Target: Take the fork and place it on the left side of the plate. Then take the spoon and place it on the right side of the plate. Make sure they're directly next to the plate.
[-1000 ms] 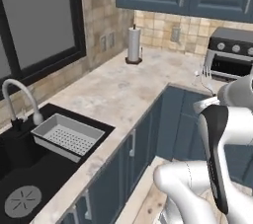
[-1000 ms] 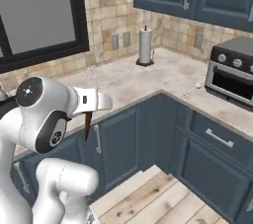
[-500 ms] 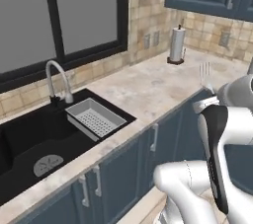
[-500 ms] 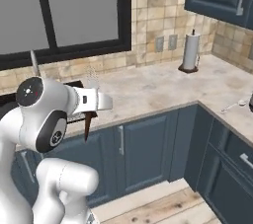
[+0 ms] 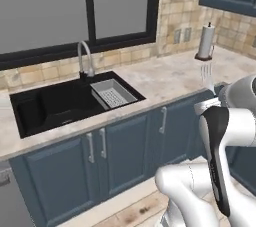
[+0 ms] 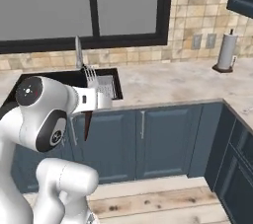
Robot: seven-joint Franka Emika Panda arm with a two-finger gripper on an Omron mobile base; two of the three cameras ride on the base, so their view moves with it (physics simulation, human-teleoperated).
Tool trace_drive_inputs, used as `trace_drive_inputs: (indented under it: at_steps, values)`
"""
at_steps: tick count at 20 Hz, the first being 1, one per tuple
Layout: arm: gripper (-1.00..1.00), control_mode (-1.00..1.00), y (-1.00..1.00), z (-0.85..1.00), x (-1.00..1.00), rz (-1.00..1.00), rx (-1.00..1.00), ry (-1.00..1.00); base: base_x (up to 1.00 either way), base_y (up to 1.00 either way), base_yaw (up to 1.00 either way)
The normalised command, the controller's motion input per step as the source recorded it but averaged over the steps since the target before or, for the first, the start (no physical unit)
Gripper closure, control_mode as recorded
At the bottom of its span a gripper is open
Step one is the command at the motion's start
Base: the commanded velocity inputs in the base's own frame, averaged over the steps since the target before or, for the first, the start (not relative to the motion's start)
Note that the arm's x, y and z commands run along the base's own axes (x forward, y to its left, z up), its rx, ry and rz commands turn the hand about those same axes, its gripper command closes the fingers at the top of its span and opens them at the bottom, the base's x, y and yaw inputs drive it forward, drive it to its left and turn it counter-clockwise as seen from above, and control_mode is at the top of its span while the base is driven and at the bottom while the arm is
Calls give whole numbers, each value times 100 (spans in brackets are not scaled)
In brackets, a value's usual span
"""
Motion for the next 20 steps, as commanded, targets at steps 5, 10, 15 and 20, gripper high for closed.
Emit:
trace_drive_inputs:
  at_steps: [5,10,15,20]
  values:
    - [100,100,0,0,0,0,0,0,-100,-18,38]
    - [100,100,0,0,0,0,0,0,-100,-3,36]
    - [100,100,0,0,0,0,0,0,-100,0,32]
    - [100,100,0,0,0,0,0,0,-100,4,28]
